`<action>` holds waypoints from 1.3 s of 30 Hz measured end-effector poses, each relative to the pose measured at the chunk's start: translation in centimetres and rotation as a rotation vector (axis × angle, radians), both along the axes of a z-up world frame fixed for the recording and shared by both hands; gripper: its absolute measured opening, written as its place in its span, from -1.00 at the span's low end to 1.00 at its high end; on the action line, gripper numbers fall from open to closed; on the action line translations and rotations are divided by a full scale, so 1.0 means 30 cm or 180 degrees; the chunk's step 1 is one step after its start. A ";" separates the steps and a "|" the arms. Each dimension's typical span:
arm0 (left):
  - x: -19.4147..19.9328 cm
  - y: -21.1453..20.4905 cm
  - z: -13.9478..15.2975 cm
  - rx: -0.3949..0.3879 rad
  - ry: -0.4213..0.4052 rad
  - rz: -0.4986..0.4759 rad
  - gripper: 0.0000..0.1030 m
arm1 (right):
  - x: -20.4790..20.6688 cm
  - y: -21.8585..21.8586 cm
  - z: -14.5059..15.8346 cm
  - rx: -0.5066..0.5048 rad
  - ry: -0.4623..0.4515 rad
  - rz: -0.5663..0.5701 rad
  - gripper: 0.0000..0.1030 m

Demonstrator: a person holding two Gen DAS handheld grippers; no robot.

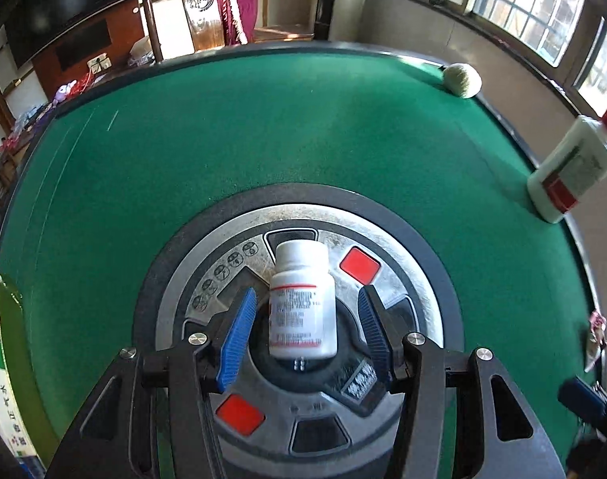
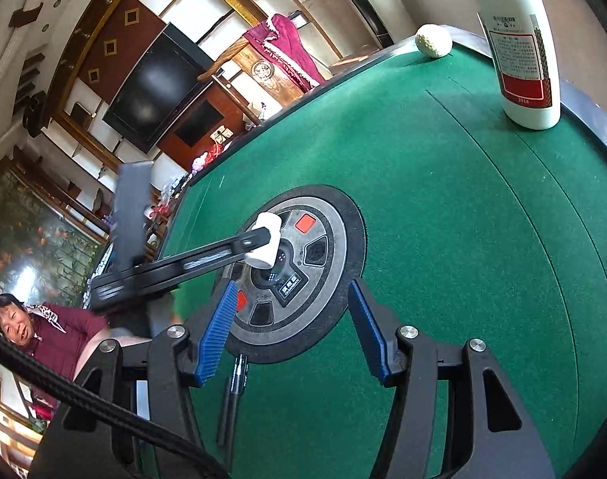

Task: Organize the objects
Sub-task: 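Grasp the white pill bottle with the left gripper while the right gripper grasps the black pen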

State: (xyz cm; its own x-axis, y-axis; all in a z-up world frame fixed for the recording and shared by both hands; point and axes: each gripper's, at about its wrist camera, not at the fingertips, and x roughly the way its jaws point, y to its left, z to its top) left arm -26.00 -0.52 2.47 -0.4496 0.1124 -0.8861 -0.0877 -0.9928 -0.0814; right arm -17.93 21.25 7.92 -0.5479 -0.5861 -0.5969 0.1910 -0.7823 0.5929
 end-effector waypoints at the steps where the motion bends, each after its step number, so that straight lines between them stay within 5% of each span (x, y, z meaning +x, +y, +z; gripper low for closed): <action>1: -0.006 0.002 -0.016 0.0017 -0.0017 0.0001 -0.10 | 0.001 0.002 -0.002 0.0003 0.0004 -0.0004 0.10; 3: -0.003 0.006 -0.042 -0.0056 -0.0065 0.0005 -0.41 | 0.002 0.005 -0.001 0.0019 0.0027 -0.0036 0.10; 12: 0.277 -0.175 -0.014 -0.0041 0.0194 0.0125 -0.42 | 0.024 -0.126 -0.031 0.0366 0.0016 0.0340 0.08; 13: 0.346 -0.218 -0.008 -0.0003 0.0250 0.0192 -0.42 | 0.041 -0.183 -0.042 0.0530 0.0014 0.0532 0.02; 15: 0.411 -0.267 -0.014 0.0006 0.0260 0.0251 -0.42 | 0.076 -0.291 -0.080 0.0808 -0.0052 0.0891 -0.70; 16: 0.451 -0.292 -0.018 0.0024 0.0288 0.0288 -0.42 | 0.093 -0.328 -0.104 0.0875 -0.0110 0.1009 -0.72; 23: 0.516 -0.350 -0.064 0.0062 0.0326 0.0299 -0.41 | 0.185 -0.448 -0.151 0.1327 -0.0019 0.1276 -0.72; 39: 0.505 -0.325 -0.075 -0.0215 0.0494 0.0188 -0.40 | 0.221 -0.516 -0.160 0.1466 0.0154 0.1403 -0.58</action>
